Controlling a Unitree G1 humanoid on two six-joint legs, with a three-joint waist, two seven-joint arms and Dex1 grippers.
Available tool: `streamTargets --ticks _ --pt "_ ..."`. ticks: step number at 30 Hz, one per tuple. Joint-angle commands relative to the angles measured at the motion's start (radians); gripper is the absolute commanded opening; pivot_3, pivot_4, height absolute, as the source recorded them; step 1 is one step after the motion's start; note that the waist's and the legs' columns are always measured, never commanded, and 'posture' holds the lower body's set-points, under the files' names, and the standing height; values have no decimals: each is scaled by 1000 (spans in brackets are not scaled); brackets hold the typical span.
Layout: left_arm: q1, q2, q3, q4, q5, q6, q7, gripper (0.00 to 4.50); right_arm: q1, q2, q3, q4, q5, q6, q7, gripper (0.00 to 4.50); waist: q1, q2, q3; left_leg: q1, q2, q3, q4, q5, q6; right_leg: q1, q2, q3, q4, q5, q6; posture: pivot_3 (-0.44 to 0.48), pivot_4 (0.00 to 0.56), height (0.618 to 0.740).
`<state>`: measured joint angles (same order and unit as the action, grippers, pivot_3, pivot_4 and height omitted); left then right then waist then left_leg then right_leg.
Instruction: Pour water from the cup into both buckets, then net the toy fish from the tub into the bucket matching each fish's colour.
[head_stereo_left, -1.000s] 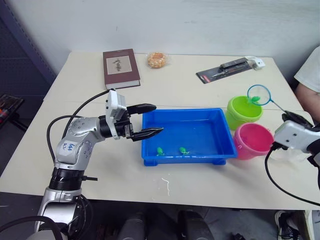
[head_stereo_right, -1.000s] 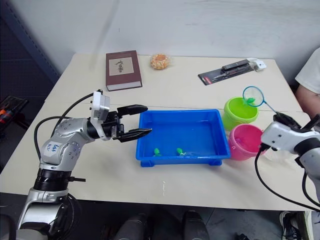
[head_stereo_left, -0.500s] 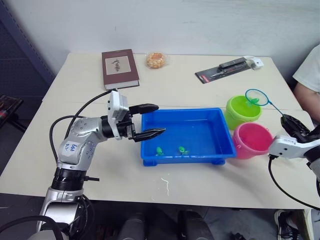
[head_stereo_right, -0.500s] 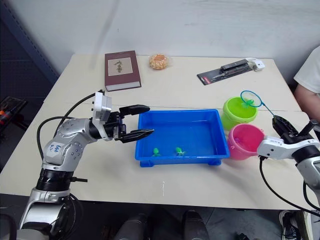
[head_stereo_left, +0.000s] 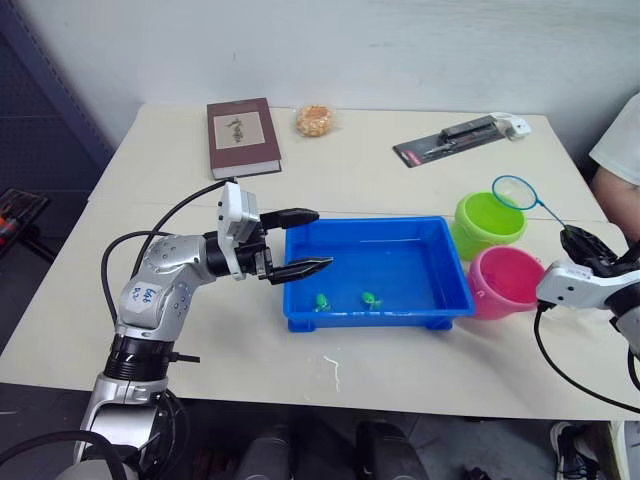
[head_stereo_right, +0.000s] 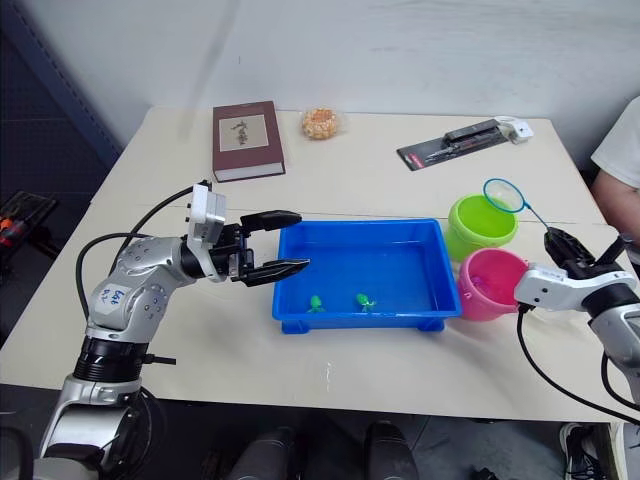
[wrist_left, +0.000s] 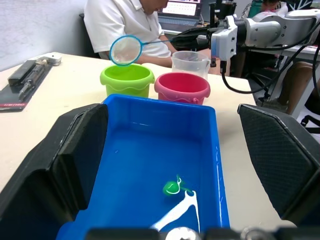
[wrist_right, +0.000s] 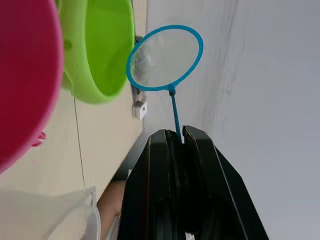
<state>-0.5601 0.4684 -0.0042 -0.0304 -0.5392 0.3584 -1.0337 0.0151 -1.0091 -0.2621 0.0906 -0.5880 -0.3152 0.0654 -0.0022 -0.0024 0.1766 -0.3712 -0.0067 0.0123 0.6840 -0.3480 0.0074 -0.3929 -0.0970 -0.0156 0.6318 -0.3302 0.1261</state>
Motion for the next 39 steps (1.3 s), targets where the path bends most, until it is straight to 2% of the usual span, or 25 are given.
streamTargets --ticks 1,3,6,8,12,16,20,25,29,39 --pt "4 19 22 -43 -1 -8 4 4439 -13 50 -97 -144 175 39 65 0 0 0 0 0 0 0 0 0 0 0 0 0 0 0 0 0 150 738" --pt "15 38 39 -44 -9 -11 -8 4439 -34 85 -111 -223 427 122 228 0 -5 0 0 0 0 0 0 0 0 0 0 0 1 0 0 0 150 738" --pt "39 87 59 -30 -16 -27 -64 4439 -26 72 -112 -394 840 400 519 0 -9 0 0 1 1 0 0 0 0 0 0 0 1 0 0 0 150 738" --pt "59 141 56 -19 -15 -8 -117 4439 -3 7 -87 -472 948 541 654 0 -5 0 0 1 1 -1 0 0 0 1 0 -1 1 0 0 0 150 738" --pt "90 237 37 -10 0 6 -200 4439 -24 -38 3 -533 964 701 704 0 0 0 0 1 1 -2 0 0 0 1 -1 -1 0 0 0 0 150 738" --pt "117 298 31 -3 39 -41 -251 4439 -100 -53 182 -485 806 715 709 0 2 0 0 0 0 -3 1 0 1 1 -2 -1 -1 0 0 0 150 738" --pt "133 307 42 -11 46 -51 -247 4439 -166 -49 273 -435 730 715 735 0 2 0 0 -1 -1 -2 0 0 1 0 -2 -2 -1 0 0 0 150 738" --pt "155 320 57 -39 36 -25 -238 4439 -221 -29 345 -417 728 725 813 0 0 0 0 -1 0 -2 0 0 1 0 -2 -2 -1 0 0 0 150 738" --pt "165 323 69 -53 34 -18 -223 4439 -290 41 323 -459 870 912 849 0 -2 0 0 -1 1 -3 0 0 1 0 -2 -2 -1 0 0 0 150 738" --pt "152 312 73 -54 31 -16 -207 4439 -367 35 190 -438 1063 1173 920 0 1 0 0 -1 0 -4 0 0 1 0 -6 -3 -2 0 0 0 150 738"
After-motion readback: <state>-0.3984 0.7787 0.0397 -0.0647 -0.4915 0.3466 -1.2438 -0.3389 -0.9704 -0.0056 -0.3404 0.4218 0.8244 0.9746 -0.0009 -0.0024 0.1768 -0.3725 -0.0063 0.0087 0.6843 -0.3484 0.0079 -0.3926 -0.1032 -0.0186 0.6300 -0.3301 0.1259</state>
